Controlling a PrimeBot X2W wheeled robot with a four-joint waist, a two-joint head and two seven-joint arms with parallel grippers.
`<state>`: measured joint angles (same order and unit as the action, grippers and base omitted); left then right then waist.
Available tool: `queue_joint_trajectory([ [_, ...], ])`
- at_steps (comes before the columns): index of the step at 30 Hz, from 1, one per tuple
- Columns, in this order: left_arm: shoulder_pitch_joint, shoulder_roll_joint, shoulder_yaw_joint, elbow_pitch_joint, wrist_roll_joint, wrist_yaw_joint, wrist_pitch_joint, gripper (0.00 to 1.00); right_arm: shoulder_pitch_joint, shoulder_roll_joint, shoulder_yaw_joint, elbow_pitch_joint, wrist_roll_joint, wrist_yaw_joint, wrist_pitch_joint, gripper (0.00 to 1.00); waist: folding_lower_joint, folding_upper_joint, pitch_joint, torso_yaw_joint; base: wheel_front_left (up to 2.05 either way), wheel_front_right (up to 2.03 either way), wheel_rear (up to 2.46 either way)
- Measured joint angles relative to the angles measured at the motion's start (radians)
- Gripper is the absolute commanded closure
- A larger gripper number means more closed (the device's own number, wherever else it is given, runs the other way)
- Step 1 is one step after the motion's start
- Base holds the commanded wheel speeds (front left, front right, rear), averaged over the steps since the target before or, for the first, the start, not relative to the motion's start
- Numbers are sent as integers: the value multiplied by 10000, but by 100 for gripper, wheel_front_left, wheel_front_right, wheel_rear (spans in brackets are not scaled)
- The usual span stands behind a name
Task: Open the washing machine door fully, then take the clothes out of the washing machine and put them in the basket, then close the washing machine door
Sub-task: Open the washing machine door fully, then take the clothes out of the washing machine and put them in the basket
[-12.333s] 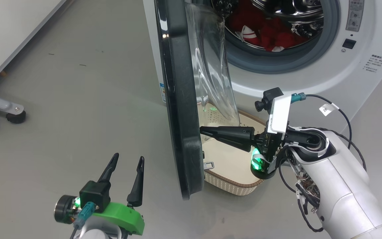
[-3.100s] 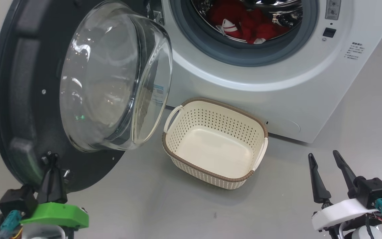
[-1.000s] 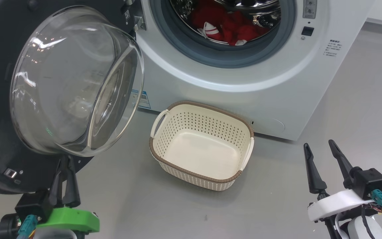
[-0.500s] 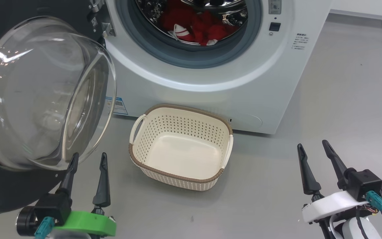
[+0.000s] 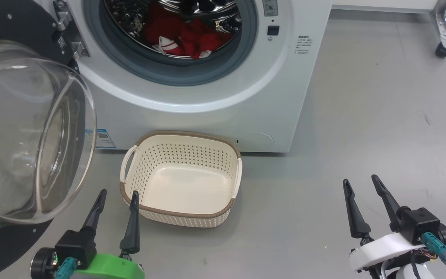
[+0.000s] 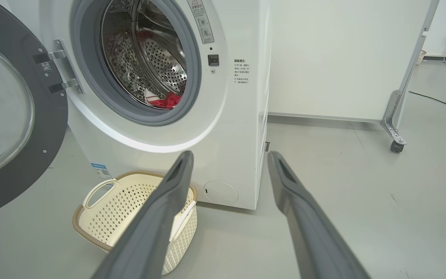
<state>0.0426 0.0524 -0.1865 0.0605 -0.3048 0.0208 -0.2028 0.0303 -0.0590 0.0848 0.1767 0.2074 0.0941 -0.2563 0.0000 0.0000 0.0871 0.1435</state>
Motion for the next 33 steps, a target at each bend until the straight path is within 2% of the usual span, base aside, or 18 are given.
queue_joint_trajectory([
  [6, 60, 0, -119, -6, 0, -54, 186, 0, 230, 31, 42, 0, 0, -36, 0, 0, 0, 0, -140, -564, 0, 0, 0],
  [13, 307, -2, -362, 4, -2, -56, 407, 0, 461, 52, 4, -42, 0, -102, 0, 0, 0, 0, -377, -893, 0, 0, 0],
  [33, 353, -2, -422, -69, -2, 42, 755, 0, 615, 132, -6, -192, 17, -150, 0, 0, 0, 0, -569, -973, 0, 0, 0],
])
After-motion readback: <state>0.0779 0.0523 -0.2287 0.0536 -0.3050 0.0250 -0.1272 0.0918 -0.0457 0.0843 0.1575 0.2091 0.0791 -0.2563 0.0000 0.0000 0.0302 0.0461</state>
